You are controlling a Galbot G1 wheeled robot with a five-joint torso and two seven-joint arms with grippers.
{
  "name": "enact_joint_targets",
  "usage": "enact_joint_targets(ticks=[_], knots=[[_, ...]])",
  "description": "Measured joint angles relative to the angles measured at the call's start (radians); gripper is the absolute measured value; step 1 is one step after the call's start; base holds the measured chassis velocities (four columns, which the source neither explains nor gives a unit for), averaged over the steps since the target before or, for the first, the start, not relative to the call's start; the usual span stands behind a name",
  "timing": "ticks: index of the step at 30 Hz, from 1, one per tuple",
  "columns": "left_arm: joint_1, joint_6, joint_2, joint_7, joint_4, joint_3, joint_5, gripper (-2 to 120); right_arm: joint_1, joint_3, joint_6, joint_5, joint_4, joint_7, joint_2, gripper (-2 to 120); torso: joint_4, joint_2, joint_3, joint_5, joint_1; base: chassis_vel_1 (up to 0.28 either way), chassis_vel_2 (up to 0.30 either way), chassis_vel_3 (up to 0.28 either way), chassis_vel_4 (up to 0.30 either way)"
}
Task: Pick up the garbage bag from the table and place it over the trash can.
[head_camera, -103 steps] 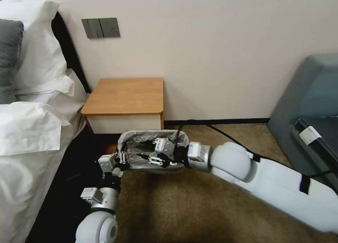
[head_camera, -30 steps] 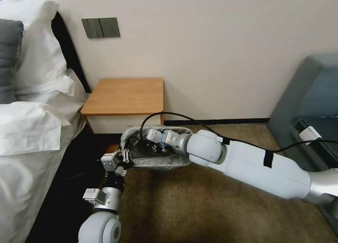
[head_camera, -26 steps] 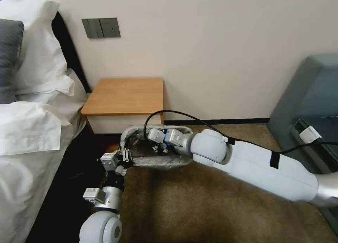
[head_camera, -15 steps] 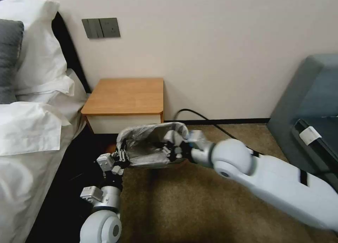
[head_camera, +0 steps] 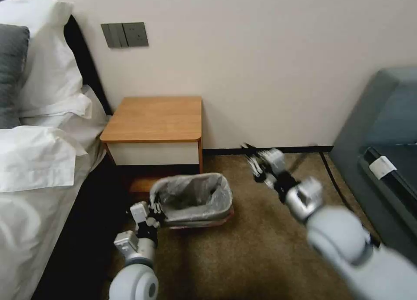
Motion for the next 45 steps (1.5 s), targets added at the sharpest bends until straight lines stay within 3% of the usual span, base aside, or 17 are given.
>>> enact_joint_targets(ticks=[2,6,18,41,45], knots=[[0.010,0.003,0.006,-0.012,-0.001,0.021,-0.009,8,-0.068,0.043,0.027,-0.040,0.023,0.002,0.058,41,0.0003,0.000,0.000,-0.0004,0.000,0.000,0.000,0.000,0.000],[0.028,0.008,0.012,-0.022,-0.003,0.057,-0.013,8,-0.086,0.050,0.043,-0.060,0.030,0.025,0.089,55,0.0003,0.000,0.000,-0.0004,0.000,0.000,0.000,0.000,0.000],[0.094,0.014,0.028,-0.054,-0.013,0.120,0.014,8,-0.059,0.015,0.053,-0.090,0.015,0.064,0.117,96,0.0005,0.000,0.000,-0.0001,0.000,0.000,0.000,0.000,0.000],[0.044,0.071,0.027,-0.070,0.033,0.127,-0.006,8,-0.026,-0.042,0.058,-0.082,0.005,0.092,0.115,100,0.0004,0.000,0.000,-0.0001,0.000,0.000,0.000,0.000,0.000],[0.040,0.078,0.028,-0.070,0.036,0.128,-0.001,15,-0.022,-0.047,0.061,-0.081,-0.005,0.099,0.117,100,0.0004,0.000,0.000,0.0000,0.000,0.000,0.000,0.000,0.000]])
